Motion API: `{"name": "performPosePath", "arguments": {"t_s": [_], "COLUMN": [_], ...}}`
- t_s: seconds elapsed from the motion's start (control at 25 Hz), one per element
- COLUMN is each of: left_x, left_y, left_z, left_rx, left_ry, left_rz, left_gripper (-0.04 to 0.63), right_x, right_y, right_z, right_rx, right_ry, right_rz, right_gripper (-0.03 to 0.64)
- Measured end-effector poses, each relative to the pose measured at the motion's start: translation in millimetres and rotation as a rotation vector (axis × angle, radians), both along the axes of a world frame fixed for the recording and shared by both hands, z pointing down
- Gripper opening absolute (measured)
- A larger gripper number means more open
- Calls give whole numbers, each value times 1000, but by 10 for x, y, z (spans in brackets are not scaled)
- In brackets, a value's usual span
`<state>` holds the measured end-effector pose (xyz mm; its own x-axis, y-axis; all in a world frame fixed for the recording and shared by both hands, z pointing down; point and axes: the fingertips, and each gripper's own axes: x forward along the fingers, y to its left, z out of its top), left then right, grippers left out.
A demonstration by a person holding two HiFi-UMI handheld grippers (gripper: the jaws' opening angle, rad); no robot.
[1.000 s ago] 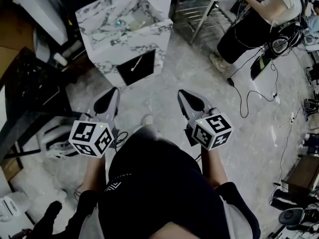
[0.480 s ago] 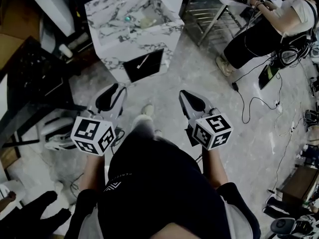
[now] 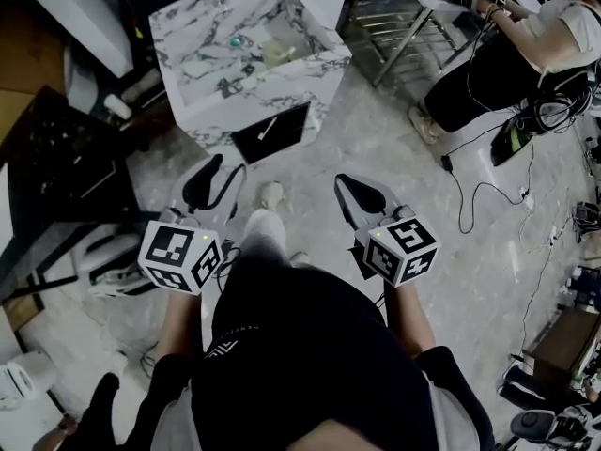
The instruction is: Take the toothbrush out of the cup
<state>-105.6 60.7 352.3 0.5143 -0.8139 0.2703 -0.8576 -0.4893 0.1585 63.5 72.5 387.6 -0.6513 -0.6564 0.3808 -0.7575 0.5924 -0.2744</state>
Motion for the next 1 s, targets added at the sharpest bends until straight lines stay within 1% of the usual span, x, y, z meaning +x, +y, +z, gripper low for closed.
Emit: {"name": "performPosePath", "arguments": {"t_s": [0.12, 0.4, 0.6, 0.76, 1.0], "left_x": [-24, -91, -30, 23, 74], "left_y": [-303, -1098, -1566, -1919, -2397], "left_z": [56, -9, 34, 70, 146], "left_rx": [-19, -12, -28, -36, -51], "left_ry": [-25, -116, -175, -208, -273], "left_rz": [32, 80, 152, 208, 291], "left_gripper": [181, 198, 198, 198, 199], "right_x": [-7, -35, -107, -149, -196], "right_y": [-232, -892, -1309, -1611, -1964], "right_z": [8, -55, -42, -41, -25], "right_rx": [-11, -25, -49, -69, -97], "right_ry": [0, 8, 5, 1, -7], "right_rz": [19, 53, 66, 80, 118], "right_gripper": [3, 3, 3, 3, 3]}}
